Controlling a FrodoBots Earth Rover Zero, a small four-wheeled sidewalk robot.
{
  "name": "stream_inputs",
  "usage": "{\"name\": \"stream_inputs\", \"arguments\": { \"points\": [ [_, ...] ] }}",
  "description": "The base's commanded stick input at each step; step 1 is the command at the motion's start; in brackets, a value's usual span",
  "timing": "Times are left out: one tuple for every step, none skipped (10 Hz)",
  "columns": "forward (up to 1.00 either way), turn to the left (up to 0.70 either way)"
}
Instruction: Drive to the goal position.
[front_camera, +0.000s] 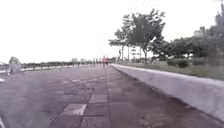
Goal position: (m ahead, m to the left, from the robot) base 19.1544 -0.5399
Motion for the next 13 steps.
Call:
{"name": "stream_inputs", "arguments": {
  "points": [
    [1.0,0.0],
    [1.0,0.0],
    [1.0,0.0],
    [1.0,0.0],
    [1.0,0.0],
    [1.0,0.0],
    [1.0,0.0],
    [1.0,0.0],
    [1.0,0.0],
    [1.0,0.0],
    [1.0,0.0],
    [1.0,0.0],
    [1.0,0.0]
  ]
}}
